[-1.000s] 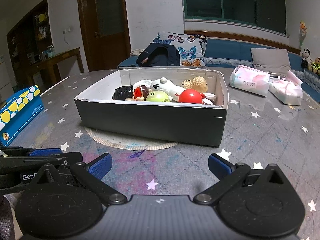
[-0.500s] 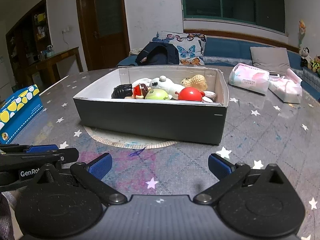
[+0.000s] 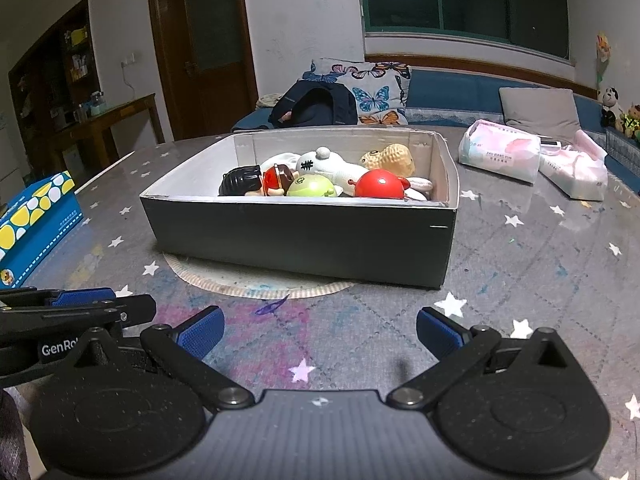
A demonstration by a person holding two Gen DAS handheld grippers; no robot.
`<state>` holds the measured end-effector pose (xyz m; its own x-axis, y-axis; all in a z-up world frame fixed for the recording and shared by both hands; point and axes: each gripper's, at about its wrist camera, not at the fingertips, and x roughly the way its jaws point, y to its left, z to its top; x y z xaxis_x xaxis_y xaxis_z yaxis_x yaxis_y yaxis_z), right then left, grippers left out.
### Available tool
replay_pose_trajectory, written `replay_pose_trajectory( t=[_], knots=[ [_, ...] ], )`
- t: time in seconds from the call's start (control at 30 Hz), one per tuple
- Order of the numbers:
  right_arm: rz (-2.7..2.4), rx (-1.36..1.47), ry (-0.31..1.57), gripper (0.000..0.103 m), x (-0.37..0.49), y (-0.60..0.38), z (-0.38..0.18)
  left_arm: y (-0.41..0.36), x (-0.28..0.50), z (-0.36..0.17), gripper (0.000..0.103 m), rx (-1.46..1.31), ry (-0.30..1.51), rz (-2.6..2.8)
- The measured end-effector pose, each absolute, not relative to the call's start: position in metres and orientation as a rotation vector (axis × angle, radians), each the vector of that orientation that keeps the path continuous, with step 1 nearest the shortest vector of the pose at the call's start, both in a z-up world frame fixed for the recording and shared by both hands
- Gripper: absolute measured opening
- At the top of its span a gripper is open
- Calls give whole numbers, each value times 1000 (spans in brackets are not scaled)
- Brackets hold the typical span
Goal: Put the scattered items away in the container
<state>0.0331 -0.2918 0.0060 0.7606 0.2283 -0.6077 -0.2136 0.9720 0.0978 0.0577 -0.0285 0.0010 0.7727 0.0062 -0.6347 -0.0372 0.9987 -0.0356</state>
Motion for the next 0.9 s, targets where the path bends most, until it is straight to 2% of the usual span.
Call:
replay_pose_trajectory(
  t=[0.9],
  knots=[
    [237,41,691,103,52,-293,0,-35,76,1,36,-16,688,16]
  ],
)
